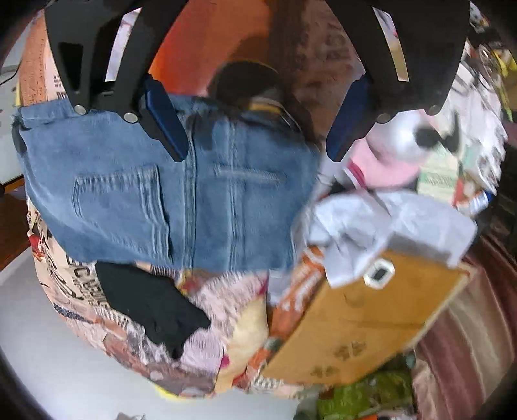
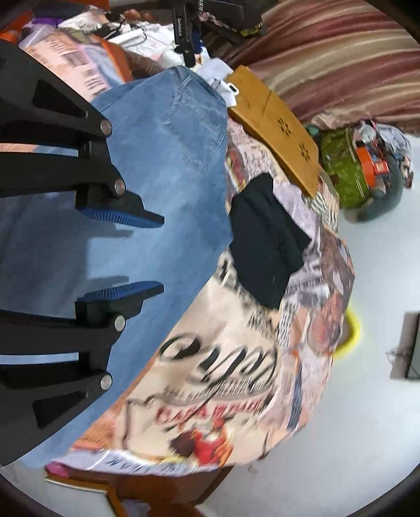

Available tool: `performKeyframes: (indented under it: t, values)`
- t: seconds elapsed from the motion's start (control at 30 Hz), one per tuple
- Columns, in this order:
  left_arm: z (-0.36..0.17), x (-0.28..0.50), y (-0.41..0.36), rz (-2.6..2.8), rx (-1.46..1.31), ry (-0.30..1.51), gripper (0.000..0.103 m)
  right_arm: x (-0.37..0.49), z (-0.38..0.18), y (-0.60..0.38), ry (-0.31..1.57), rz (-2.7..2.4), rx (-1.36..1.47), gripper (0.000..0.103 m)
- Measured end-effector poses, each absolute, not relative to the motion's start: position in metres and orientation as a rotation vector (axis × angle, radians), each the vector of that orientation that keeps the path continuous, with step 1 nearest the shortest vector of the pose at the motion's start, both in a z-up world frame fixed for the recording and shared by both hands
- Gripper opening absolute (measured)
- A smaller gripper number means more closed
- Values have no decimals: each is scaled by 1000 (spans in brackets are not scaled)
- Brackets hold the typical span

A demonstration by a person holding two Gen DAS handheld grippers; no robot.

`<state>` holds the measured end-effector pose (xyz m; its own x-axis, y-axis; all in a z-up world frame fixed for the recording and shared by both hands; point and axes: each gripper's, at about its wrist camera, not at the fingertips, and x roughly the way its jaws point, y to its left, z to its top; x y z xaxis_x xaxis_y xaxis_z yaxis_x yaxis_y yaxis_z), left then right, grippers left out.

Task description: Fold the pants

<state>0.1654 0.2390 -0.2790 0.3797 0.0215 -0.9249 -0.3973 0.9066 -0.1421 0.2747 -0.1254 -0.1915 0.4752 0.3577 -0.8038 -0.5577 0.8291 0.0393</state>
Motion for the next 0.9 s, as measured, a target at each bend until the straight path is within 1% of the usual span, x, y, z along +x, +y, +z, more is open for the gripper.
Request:
performKeyframes:
  t: [0.07,0.17,0.37,0.5,0.53,0.57,0.6,0.67,0.7,0.73,0.9]
  values:
    - [-288,160,236,274,-426,1176,88,267,-191,-140,917,540,-222,34]
    - [-300,155,234,252,-553,1195,88,257,-196,-162,927,500,-186,39]
    - [-301,160,216,234,-589,1195,88,234,-204,-199,935,430,-143,43]
    - [-305,176,209,209,-589,1204,88,223,-209,-218,940,394,-107,51]
    - [-308,182,208,207,-588,1219,86,221,-210,-221,940,386,-105,53]
    - [-310,186,207,212,-577,1225,84,218,-211,-224,941,376,-103,55]
    - [-311,188,205,246,-544,1224,74,216,-212,-226,944,371,-104,56]
    - [-310,191,200,296,-463,1221,52,216,-218,-228,969,375,-113,59]
    - [-308,192,199,314,-434,1215,47,216,-220,-228,978,379,-120,63]
    - [-306,190,199,334,-414,1205,42,215,-223,-227,986,386,-133,65]
    - [-298,183,205,339,-419,1156,35,217,-241,-208,1010,417,-236,65]
